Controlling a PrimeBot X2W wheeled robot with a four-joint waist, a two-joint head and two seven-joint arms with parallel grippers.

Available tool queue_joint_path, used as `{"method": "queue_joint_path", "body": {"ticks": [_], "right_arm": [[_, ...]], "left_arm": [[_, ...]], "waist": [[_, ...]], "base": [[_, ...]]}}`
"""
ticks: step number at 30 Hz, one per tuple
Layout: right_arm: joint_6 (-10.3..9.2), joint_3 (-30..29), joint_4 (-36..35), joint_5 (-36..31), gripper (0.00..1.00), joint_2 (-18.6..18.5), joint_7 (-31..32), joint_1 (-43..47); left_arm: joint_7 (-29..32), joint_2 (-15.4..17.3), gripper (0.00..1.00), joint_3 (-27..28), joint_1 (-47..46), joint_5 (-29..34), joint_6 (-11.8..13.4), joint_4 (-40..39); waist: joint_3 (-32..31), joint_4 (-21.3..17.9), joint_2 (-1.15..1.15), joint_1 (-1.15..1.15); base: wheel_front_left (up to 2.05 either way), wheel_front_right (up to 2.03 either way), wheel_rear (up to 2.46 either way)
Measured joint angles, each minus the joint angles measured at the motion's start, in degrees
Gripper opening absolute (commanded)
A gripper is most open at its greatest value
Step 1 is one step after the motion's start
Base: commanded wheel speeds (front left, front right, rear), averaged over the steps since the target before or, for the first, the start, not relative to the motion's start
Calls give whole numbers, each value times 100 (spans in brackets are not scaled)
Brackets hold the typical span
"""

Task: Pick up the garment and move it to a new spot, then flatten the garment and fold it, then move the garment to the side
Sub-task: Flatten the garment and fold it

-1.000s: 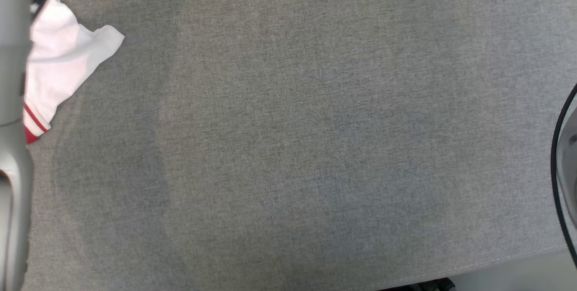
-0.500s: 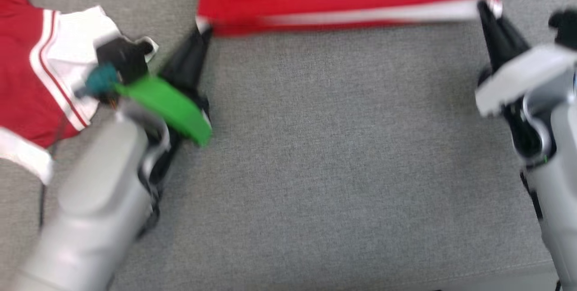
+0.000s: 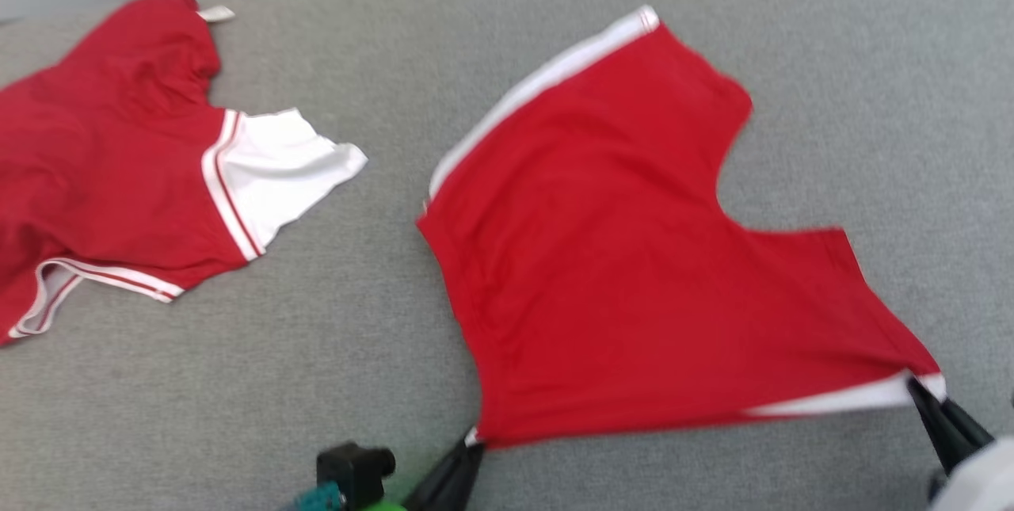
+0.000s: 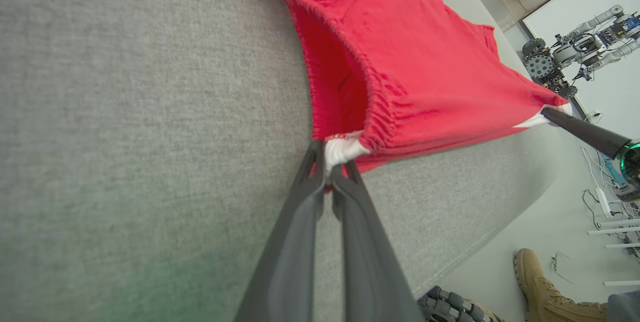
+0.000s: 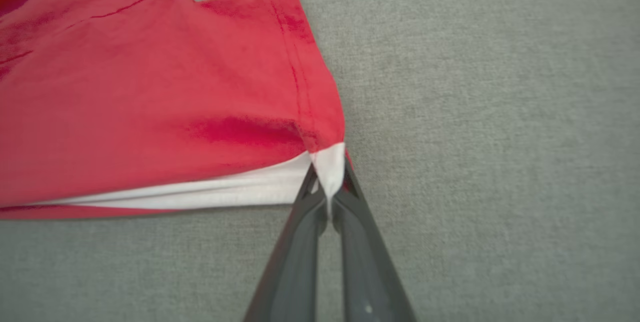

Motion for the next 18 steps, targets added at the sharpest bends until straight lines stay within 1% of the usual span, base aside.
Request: {"method": "queue_joint_path", "body": {"ticks": [3,5,7,9,12,15,18], "right_arm": [[4,-376,-411,48,0,38,57,728],[5,-570,-714,69,0,130,147,1041],[7,-690,-931,82,0,170,293,1138],[5,-748,-1083,44,0,136,474,1085],[-4,-791,-1203,56,0,127,795,553],[-8,-789,-1122,-5,0,-32,1109,-114],[-10,-679,-912,-114,0,-241,1467,-853]], "left_arm": [[162,23,0,-60,314,-100,129,-347],[293,114,0,-76,392,-132,235,-614],[428,214,0,-74,414,-157,294,-805],[556,265,0,-66,411,-244,337,-990],[699,269,0,21,294,-366,325,-1266],[845,93,0,146,-94,-646,134,-1400],[1001,10,0,165,-665,-549,11,-1370]], "waist": [[-308,110,0,0],[-468,221,0,0],[-556,335,0,0],[-603,445,0,0],[-538,568,0,0],[-373,649,0,0],[-92,741,0,0]], "base": [[0,0,0],[0,0,0],[0,0,0],[0,0,0],[0,0,0],[0,0,0],[0,0,0]]}}
